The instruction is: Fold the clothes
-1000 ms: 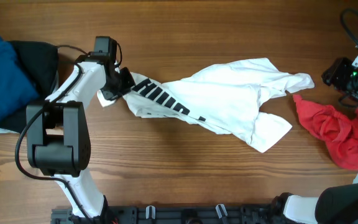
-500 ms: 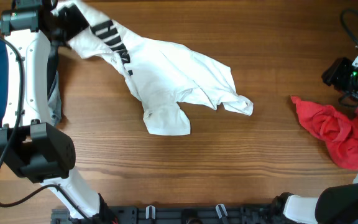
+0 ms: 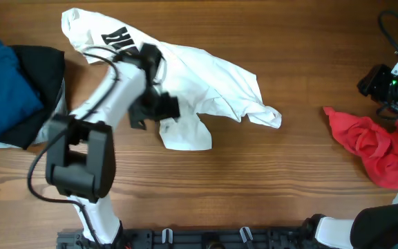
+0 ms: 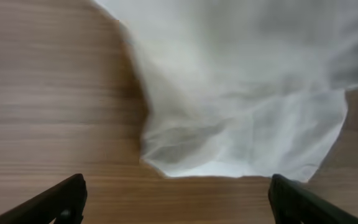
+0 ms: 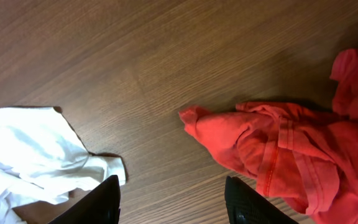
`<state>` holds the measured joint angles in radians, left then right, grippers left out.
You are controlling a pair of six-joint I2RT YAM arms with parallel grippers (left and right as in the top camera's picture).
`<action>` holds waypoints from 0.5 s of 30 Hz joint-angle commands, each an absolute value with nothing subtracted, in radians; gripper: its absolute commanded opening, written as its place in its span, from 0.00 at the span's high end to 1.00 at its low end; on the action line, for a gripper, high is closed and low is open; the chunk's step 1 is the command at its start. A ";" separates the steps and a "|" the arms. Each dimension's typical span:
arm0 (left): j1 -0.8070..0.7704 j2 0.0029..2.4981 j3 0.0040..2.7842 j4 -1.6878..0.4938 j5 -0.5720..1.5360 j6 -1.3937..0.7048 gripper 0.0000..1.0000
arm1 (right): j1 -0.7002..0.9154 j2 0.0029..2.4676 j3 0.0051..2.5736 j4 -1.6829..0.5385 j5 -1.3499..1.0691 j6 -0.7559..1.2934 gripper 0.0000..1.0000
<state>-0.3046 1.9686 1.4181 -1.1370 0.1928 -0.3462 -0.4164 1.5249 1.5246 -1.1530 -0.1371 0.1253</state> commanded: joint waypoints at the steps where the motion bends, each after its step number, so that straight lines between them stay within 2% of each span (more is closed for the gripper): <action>1: -0.383 1.977 1.310 -1.026 0.214 -0.373 0.08 | -0.412 1.530 1.517 -1.154 -0.132 0.107 0.46; 8: -0.402 1.977 1.196 -0.844 0.173 -0.412 0.07 | -0.412 1.530 1.517 -1.154 -0.132 0.107 0.46; 9: -0.402 1.977 1.190 -0.828 0.170 -0.412 0.08 | -0.412 1.530 1.517 -1.154 -0.132 0.107 0.45; 10: -0.402 1.977 1.186 -0.817 0.170 -0.412 0.13 | -0.412 1.530 1.517 -1.156 -0.132 0.107 0.45; 11: -0.402 1.977 1.186 -0.813 0.170 -0.410 0.33 | -0.412 1.530 1.517 -1.157 -0.132 0.107 0.46; 12: -0.402 1.977 1.186 -0.810 0.170 -0.407 0.60 | -0.412 1.530 1.517 -1.157 -0.132 0.107 0.46; 13: -0.402 1.974 1.187 -0.811 0.170 -0.407 0.93 | -0.412 1.530 1.517 -1.156 -0.132 0.107 0.46; 15: -0.388 1.953 1.188 -0.828 0.161 -0.404 0.96 | -0.412 1.530 1.517 -1.156 -0.132 0.107 0.46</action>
<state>-0.4026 1.9404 1.2102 -0.8173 0.1764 -0.4164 -0.4164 1.5249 1.5246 -1.1557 -0.1371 0.1253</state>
